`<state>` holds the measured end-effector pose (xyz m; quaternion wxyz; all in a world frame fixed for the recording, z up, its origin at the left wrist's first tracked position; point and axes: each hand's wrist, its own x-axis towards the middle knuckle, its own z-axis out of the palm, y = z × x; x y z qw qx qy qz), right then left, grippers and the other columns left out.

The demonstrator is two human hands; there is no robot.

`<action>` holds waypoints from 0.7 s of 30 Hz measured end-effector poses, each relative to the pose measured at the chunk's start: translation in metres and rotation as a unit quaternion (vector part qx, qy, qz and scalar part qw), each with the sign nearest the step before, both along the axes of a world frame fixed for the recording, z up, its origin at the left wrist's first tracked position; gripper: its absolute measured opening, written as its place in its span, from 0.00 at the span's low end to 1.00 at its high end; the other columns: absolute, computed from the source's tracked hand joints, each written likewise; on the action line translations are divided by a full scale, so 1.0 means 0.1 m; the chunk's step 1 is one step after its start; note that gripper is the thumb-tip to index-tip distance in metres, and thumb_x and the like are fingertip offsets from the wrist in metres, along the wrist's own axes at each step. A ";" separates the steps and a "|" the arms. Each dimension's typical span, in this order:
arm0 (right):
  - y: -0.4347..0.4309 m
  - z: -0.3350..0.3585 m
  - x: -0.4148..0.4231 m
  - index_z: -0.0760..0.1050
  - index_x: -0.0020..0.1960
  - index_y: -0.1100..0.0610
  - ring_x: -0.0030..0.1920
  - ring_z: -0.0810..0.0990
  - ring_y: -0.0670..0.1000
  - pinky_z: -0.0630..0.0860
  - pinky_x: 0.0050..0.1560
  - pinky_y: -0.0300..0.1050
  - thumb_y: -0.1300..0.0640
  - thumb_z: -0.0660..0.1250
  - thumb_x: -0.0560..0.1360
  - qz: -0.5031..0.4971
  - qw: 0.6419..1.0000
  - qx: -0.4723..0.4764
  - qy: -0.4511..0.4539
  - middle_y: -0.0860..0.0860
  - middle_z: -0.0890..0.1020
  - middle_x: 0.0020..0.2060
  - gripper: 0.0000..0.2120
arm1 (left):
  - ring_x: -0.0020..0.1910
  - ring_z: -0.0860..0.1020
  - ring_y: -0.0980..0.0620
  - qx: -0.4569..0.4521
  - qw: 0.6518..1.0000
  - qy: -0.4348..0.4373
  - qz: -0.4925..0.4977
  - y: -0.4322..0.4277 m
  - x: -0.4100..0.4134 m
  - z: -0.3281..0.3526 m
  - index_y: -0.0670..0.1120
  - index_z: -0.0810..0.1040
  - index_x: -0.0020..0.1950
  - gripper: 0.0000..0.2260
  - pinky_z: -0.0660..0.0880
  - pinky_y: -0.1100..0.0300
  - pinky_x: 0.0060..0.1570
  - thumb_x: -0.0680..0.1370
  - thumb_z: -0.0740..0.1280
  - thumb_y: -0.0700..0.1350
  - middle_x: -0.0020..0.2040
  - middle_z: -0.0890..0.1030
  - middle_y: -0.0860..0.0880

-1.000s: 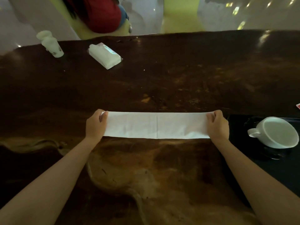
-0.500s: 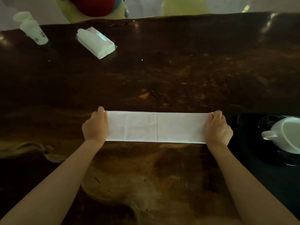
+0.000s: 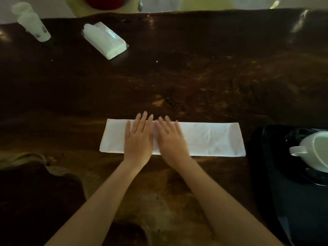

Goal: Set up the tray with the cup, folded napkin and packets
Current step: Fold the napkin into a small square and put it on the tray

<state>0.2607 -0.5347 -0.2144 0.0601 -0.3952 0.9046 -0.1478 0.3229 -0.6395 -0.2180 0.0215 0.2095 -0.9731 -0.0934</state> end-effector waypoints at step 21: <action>1.29 -0.16 -0.65 0.40 0.75 0.55 0.76 0.39 0.51 0.36 0.75 0.50 0.43 0.37 0.79 -0.205 0.964 0.169 0.019 0.52 0.44 0.77 0.29 | 0.76 0.46 0.46 0.003 0.985 -0.100 0.138 -0.17 0.03 -0.08 0.45 0.47 0.76 0.28 0.46 0.46 0.74 0.80 0.44 0.56 0.77 0.48 0.44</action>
